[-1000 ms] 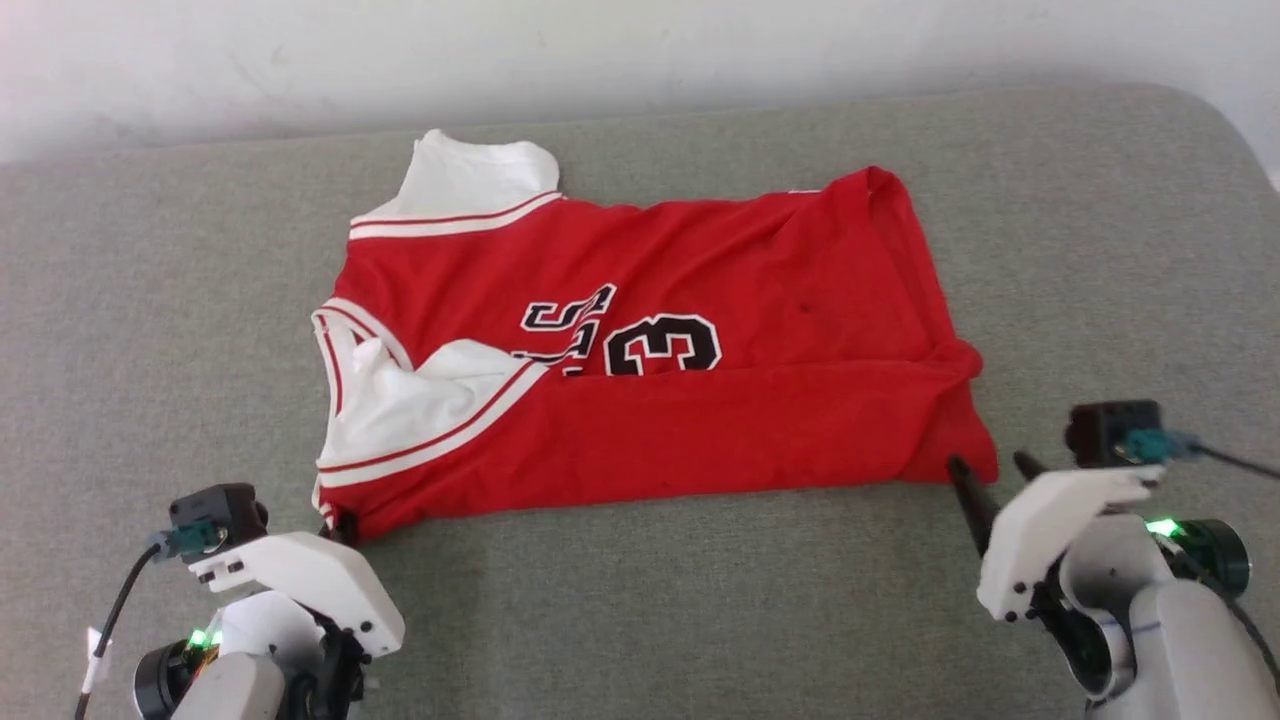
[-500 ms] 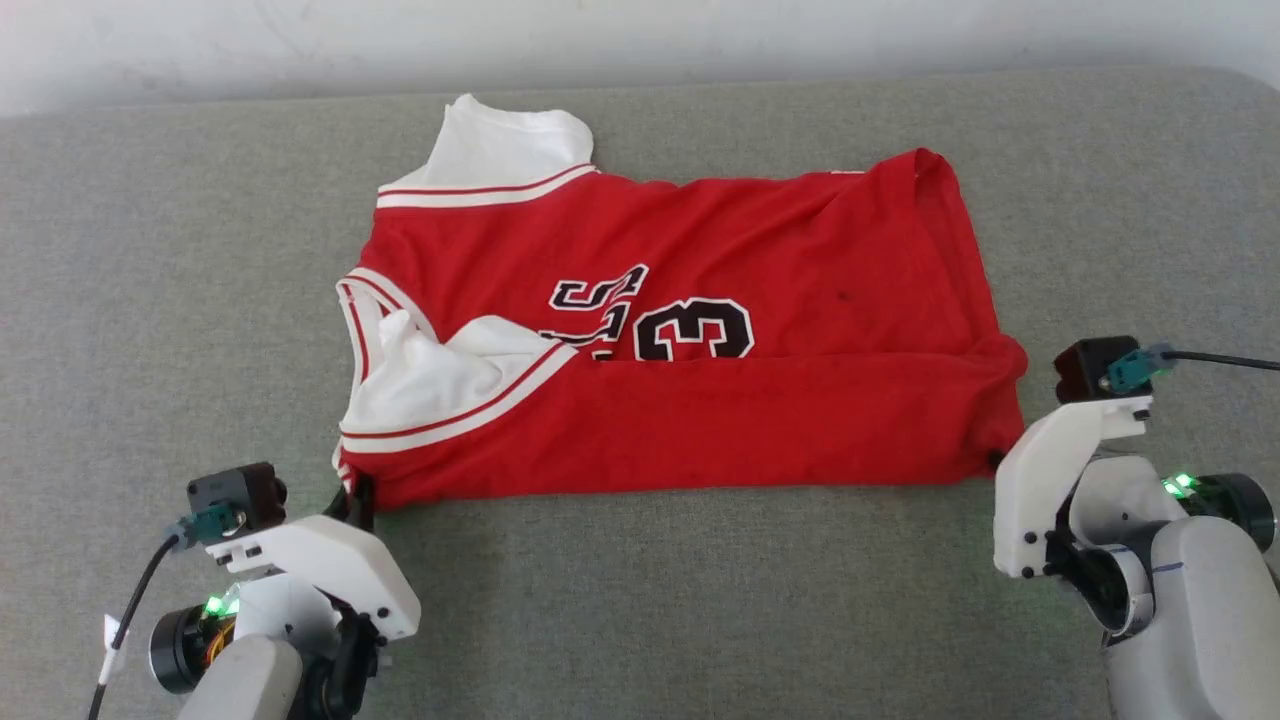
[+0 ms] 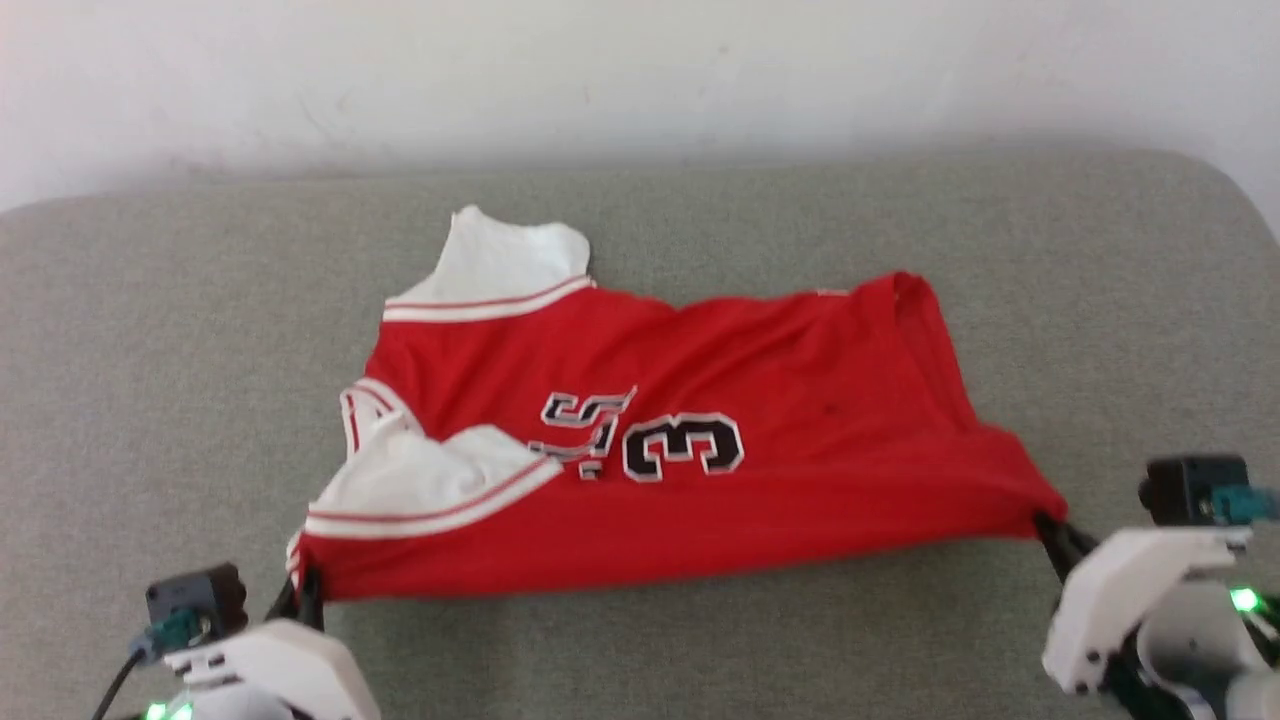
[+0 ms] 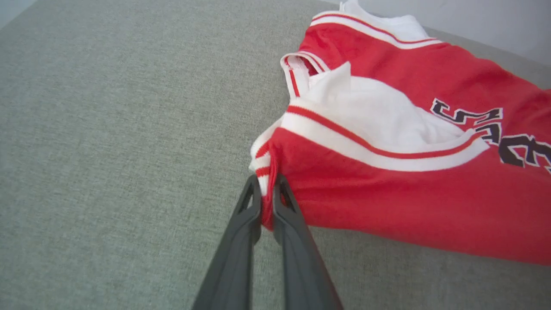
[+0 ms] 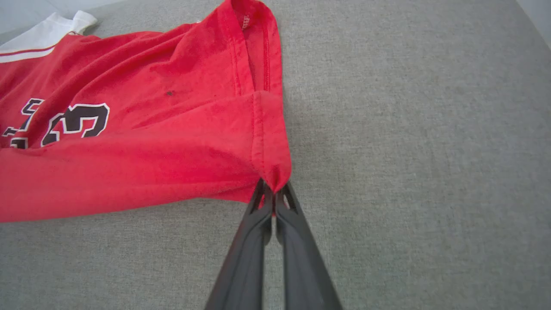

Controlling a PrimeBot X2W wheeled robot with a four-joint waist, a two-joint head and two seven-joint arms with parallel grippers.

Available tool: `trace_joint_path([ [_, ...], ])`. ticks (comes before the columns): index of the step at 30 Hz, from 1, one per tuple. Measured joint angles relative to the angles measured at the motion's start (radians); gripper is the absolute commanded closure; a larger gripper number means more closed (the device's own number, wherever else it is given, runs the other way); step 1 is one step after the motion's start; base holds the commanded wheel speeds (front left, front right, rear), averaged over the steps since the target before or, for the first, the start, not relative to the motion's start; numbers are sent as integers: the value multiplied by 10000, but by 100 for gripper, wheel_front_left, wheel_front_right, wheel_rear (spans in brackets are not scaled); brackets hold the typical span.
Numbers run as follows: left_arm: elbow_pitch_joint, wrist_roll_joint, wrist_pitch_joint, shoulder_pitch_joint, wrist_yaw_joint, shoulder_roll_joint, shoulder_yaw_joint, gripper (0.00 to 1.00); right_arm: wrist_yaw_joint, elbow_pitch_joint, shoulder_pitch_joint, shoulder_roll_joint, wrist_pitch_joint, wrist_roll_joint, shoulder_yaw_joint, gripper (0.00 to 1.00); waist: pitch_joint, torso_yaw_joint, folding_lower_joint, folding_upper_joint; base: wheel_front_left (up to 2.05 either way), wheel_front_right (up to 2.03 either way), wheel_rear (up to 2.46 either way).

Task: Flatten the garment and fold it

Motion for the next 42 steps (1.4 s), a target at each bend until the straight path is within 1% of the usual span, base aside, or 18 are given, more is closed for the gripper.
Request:
trace_joint_path([
  [4,-899,48,809,1001,472,307,-86,100,0,-439,1074,8,548,265,-190,100,-190,-87,-1,0,0,0,0],
  [8,-1085,-73,1197,1540,554,320,-297,100,0,-184,1767,10,715,449,-307,100,-115,-113,0,0,0,0,0],
  [10,-970,-155,1231,1555,535,251,-374,100,0,173,1862,12,648,604,-303,100,-31,-98,0,0,0,0,0],
  [14,-276,-313,1179,1451,196,40,-596,100,0,993,1843,12,301,671,-184,100,131,-82,1,0,0,0,0],
  [17,100,-426,1093,1236,-15,-88,-606,100,12,1327,1773,-8,-33,673,-159,100,160,-68,0,0,0,0,0],
  [18,203,-529,1078,1208,-29,-144,-573,100,12,1386,1771,-8,-165,702,-155,76,142,-65,0,0,0,0,0],
  [19,263,-583,1051,1179,-88,-159,-575,82,12,1432,1771,-12,-274,777,-140,51,117,-62,0,0,0,0,0],
  [20,303,-602,1012,1155,-142,-165,-579,55,12,1459,1778,-12,-391,805,-142,0,83,-57,0,0,0,0,0],
  [21,349,-627,930,1101,-194,-186,-564,0,12,1450,1783,-12,-539,805,-144,0,44,-52,0,0,0,0,0],
  [25,336,-573,500,979,-353,-176,-479,0,6,1116,1785,-6,-1473,832,-144,0,-125,-41,3,0,0,0,0],
  [30,-232,253,-426,378,-368,259,-370,0,6,355,1674,-6,-3335,610,36,0,-198,-162,2,0,0,0,0],
  [32,-341,685,-809,-180,-514,493,-378,0,-2,132,1477,-13,-4136,395,240,0,-122,-228,2,0,0,0,0],
  [35,-332,1202,-1235,-1147,-867,825,-437,0,-2,-82,1043,0,-5216,10,639,0,61,-337,3,0,0,0,0],
  [38,-79,1482,-1336,-2318,-1319,984,-606,0,-2,-276,663,-2,-6002,-263,909,0,330,-447,3,0,0,0,0],
  [41,376,1682,-1185,-3717,-1908,1141,-805,0,-2,-357,299,-8,-6497,-512,1108,0,688,-552,3,0,0,0,0],
  [42,556,1728,-1053,-4213,-2171,1183,-915,0,-2,-359,165,-10,-6567,-550,1181,0,822,-589,3,0,0,0,0],
])
